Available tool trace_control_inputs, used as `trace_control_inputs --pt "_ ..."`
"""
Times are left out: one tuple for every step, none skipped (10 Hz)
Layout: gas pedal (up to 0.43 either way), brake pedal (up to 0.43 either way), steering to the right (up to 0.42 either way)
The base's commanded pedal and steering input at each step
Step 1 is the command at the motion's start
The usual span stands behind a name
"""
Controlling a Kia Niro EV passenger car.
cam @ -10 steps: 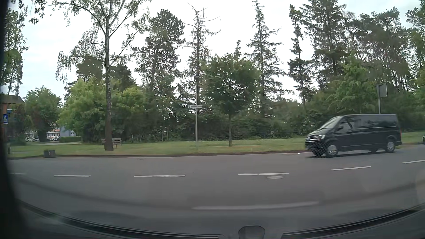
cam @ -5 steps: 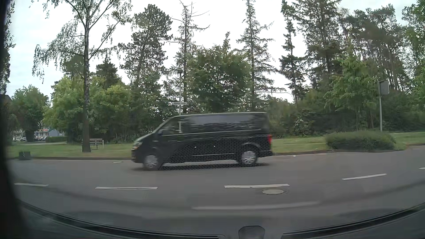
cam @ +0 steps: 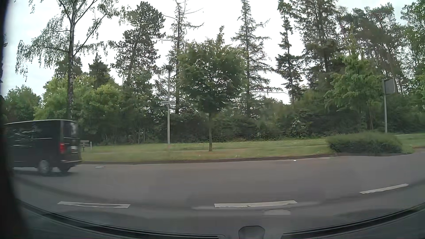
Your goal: Follow the waypoints while adhering to traffic rules and regulations
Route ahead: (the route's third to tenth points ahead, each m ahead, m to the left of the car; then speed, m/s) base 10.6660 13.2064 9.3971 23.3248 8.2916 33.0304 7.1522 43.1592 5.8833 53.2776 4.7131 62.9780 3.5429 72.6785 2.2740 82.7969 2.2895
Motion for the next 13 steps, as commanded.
trace_control_inputs --pt "0.000 0.238 0.012" --pt "0.000 0.238 0.004" --pt "0.000 0.238 -0.006" --pt "0.000 0.232 -0.017" --pt "0.000 0.207 -0.026" --pt "0.000 0.177 -0.031" --pt "0.000 0.152 -0.036" --pt "0.000 0.128 -0.042" --pt "0.000 0.091 -0.047" --pt "0.000 0.055 -0.053" --pt "0.000 0.030 -0.059" --pt "0.000 0.024 -0.067" --pt "0.000 0.018 -0.076"
